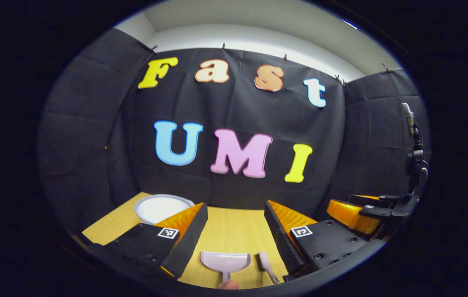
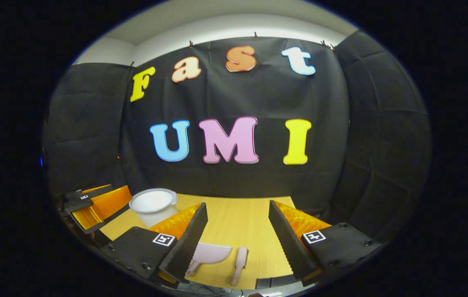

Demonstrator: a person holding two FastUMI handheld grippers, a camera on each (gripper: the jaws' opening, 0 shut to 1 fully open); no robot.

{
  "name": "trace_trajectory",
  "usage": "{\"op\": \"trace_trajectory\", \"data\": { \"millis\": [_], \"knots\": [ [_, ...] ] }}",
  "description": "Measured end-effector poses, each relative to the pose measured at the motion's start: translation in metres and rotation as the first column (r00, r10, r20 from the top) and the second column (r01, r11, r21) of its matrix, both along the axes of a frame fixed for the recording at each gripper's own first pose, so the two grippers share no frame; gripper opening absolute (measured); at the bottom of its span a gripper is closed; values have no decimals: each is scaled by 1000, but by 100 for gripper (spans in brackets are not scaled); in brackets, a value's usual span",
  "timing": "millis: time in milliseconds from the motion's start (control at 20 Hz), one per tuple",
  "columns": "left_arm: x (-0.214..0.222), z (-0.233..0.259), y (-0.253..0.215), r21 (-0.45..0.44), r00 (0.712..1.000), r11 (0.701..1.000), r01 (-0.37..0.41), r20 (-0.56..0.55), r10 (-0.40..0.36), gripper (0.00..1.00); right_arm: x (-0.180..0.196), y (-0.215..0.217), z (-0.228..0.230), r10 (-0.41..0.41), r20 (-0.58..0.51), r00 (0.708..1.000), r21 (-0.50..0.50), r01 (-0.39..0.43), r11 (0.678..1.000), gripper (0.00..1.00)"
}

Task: Pick up the small broom and dustpan from the desktop, sweep the trash into the dustpan with the broom, and then empty the trash into the garbage bin.

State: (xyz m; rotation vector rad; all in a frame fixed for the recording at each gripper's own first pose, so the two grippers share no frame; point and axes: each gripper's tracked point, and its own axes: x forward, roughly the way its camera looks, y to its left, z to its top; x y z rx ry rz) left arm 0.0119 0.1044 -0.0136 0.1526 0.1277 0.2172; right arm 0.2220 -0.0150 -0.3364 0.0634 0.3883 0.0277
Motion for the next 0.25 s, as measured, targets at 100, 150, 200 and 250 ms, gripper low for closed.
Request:
{"op": "trace_trajectory", "data": {
  "millis": [100,150,200,250],
  "knots": [
    [-14,13,-9,-6,999,1000,-25,35,25,81,5,2,18,42,27,999,13,-43,999,95],
    [-20,17,-12,-10,999,1000,-29,40,29,81,6,3,26,58,49,997,26,-59,998,95],
    [-21,20,-12,-12,999,1000,-27,41,27,81,8,2,33,64,82,995,31,-66,997,95],
    [-22,21,-11,-16,999,1000,-23,42,23,81,8,1,39,69,98,993,38,-73,997,87]
  ]
}}
